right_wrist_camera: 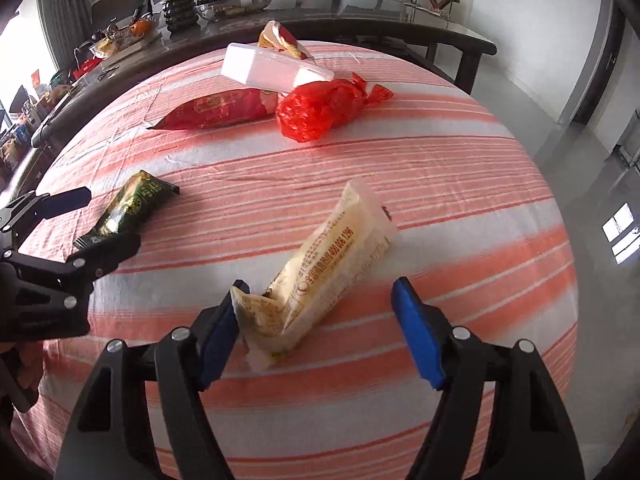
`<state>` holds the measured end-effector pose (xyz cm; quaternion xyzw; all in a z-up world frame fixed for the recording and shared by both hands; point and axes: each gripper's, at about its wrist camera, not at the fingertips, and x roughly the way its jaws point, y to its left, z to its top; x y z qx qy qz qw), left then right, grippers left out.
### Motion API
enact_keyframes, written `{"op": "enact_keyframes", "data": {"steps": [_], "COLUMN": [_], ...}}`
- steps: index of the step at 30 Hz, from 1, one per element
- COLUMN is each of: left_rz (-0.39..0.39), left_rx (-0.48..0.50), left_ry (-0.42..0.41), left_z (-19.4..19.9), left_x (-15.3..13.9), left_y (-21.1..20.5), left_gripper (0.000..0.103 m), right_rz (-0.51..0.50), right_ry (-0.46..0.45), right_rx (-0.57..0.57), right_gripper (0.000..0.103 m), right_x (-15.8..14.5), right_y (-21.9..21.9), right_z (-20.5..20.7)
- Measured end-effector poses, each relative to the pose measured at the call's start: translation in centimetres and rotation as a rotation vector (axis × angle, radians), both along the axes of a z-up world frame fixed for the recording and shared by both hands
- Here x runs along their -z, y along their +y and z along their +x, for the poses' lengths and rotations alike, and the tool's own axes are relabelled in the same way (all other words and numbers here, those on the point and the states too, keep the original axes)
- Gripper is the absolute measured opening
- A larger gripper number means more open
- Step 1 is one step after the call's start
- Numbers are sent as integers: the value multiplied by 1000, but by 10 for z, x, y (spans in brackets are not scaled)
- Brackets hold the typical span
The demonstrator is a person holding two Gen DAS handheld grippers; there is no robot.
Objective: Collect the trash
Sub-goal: 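Grasp the green cracker pack with the left tool while the right tool grasps the cream bread bag, then carry cracker pack and bread bag to the blue basket and open both tools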
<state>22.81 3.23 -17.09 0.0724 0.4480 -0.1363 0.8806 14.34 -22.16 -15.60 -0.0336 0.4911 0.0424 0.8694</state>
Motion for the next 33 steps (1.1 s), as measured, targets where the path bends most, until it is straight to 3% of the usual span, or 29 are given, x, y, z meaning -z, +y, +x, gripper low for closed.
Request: {"op": "enact_keyframes", "data": {"steps": [5,8,11,13,15,17,18,27,33], "left_rz": [-51,2,2,-11,-15,-5,-4,-175,-206], "left_rx": [66,82,63,48,45,51,59,75,133], "left_ry": [29,27,36,47,50,42,37,29,30], "left_z": [-4,-2,6,10,12,11,10,-16,-31], "left_x": [3,7,7,5,2,0,-2,-25,-41], "left_y": [0,-14,-16,-14,-13,-13,-13,-18,-56], "left_gripper": [97,97,97,87,76,58,40,36,36], "right_rz": [16,73,58,59,71,89,97,217,269], "right_ry": [10,10,45,78,90,99,92,20,1], "right_rx": [-5,-18,-58,-58,-58,-62,-56,-65,-38], "right_gripper": [76,77,77,76,64,34,27,24,24], "right_x": [-17,-23,-15,-7,-4,-3,-6,-38,-46], "right_y": [-35,-30,-12,-8,-8,-9,-12,-34,-63], "right_z": [-16,-7,12,22,27,28,26,-5,-18]}}
